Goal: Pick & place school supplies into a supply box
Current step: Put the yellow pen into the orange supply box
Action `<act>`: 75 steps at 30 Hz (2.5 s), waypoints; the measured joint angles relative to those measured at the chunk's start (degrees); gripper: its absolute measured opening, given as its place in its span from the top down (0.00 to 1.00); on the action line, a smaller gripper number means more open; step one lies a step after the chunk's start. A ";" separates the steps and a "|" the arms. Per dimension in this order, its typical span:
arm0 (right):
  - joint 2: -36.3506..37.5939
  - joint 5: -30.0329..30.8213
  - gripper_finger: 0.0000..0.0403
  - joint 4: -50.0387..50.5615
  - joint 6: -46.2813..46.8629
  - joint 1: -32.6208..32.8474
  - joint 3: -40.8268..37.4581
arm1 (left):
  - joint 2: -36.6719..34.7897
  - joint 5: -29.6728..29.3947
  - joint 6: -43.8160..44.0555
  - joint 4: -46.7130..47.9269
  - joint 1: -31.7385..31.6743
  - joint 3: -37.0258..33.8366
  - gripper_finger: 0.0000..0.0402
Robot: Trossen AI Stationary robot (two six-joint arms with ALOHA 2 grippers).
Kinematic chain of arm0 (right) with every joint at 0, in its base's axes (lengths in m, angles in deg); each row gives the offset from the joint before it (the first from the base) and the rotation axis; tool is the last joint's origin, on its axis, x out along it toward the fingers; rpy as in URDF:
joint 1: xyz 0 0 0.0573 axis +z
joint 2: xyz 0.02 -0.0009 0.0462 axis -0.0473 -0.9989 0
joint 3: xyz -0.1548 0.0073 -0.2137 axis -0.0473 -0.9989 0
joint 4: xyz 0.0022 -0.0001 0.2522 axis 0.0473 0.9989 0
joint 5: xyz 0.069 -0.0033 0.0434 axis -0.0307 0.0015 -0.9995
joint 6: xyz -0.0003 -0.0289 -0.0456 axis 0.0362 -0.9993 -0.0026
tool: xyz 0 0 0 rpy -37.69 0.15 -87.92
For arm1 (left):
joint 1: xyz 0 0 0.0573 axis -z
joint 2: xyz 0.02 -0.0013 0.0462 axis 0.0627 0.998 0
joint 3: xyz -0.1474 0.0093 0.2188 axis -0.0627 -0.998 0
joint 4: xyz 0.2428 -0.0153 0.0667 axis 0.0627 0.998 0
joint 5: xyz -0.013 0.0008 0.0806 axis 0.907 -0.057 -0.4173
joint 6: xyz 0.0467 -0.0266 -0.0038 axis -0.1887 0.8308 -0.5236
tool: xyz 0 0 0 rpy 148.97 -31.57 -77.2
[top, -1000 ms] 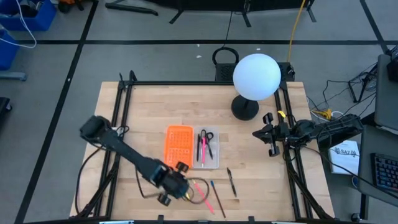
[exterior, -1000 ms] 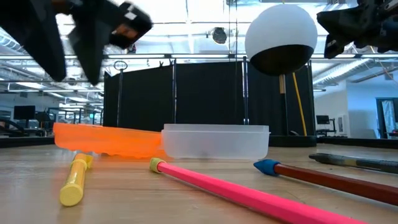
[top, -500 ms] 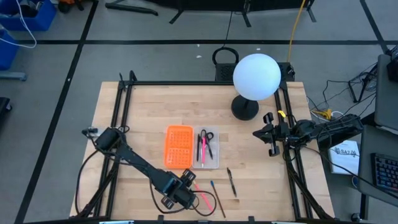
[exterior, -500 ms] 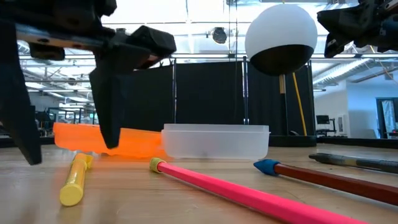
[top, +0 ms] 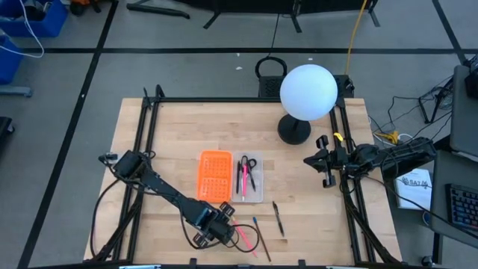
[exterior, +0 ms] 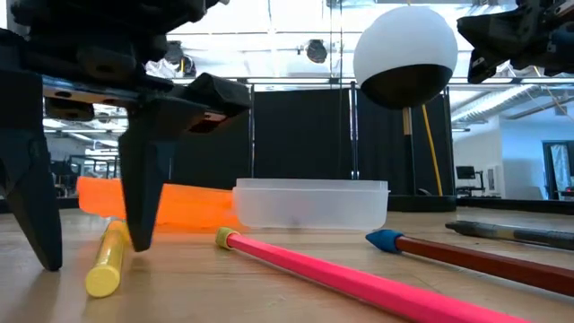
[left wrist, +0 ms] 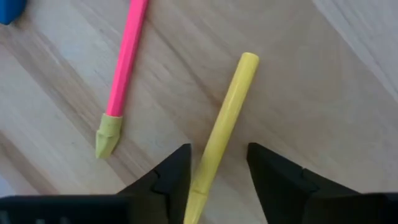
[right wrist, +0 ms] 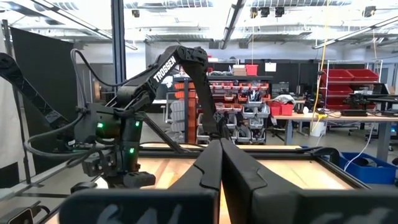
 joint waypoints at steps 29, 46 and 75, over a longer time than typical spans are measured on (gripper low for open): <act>-0.02 0.01 1.00 1.30 1.57 0.01 -0.01 | 0.37 -8.28 -31.23 33.50 -0.50 21.29 0.94; -0.04 0.00 1.00 3.71 4.76 0.01 -0.01 | 0.18 -14.19 -70.44 14.69 -15.29 17.71 0.94; -0.02 -0.07 1.00 5.57 4.20 0.02 -0.01 | 0.07 5.85 -83.84 12.51 -32.42 8.57 0.94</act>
